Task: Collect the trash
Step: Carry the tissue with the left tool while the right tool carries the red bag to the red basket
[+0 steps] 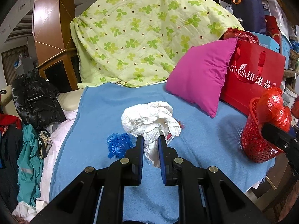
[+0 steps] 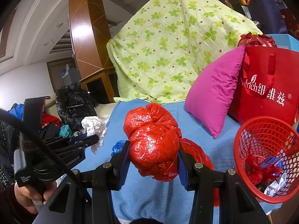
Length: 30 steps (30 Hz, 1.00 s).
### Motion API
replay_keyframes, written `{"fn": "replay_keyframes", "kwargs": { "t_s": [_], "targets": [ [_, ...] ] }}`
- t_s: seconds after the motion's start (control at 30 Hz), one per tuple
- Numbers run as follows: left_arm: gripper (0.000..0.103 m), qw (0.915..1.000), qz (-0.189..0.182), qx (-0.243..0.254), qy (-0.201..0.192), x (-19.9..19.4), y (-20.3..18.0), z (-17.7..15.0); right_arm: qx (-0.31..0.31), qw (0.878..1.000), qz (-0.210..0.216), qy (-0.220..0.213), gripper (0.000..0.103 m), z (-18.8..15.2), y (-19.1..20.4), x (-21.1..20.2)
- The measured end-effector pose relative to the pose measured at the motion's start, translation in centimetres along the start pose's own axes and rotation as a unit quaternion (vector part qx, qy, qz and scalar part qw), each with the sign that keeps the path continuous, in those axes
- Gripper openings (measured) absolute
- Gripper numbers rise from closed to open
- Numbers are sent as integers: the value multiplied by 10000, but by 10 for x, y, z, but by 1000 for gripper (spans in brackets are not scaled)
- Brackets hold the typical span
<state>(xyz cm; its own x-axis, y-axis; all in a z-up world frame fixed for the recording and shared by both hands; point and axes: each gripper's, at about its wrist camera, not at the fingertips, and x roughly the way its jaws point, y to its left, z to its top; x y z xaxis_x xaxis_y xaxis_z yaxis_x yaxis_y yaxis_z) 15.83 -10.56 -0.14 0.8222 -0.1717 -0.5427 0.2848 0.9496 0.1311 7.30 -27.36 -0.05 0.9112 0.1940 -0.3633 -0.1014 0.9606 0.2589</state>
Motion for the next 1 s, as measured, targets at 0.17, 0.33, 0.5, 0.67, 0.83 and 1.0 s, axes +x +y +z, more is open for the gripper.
{"fn": "replay_keyframes", "kwargs": {
  "t_s": [0.17, 0.33, 0.5, 0.67, 0.83, 1.0],
  "targets": [
    [17, 10000, -23, 67, 19, 3, -6, 1, 61, 10000, -26, -16, 48, -1, -5, -2],
    [17, 9999, -53, 126, 32, 6, -12, 3, 132, 9999, -64, -25, 48, -2, -12, -4],
    [17, 9998, -99, 197, 32, 8, -16, 5, 217, 9997, -120, -40, 48, -3, -19, -7],
    [17, 9996, -132, 240, 55, 10, -22, 5, 297, 9994, -158, -53, 48, -3, -25, -9],
    [17, 9994, -139, 302, 77, 11, -30, 6, 361, 9991, -195, -75, 48, -4, -30, -10],
    [17, 9992, -146, 357, 78, 12, -34, 7, 447, 9987, -220, -114, 48, -5, -36, -14]
  ]
}}
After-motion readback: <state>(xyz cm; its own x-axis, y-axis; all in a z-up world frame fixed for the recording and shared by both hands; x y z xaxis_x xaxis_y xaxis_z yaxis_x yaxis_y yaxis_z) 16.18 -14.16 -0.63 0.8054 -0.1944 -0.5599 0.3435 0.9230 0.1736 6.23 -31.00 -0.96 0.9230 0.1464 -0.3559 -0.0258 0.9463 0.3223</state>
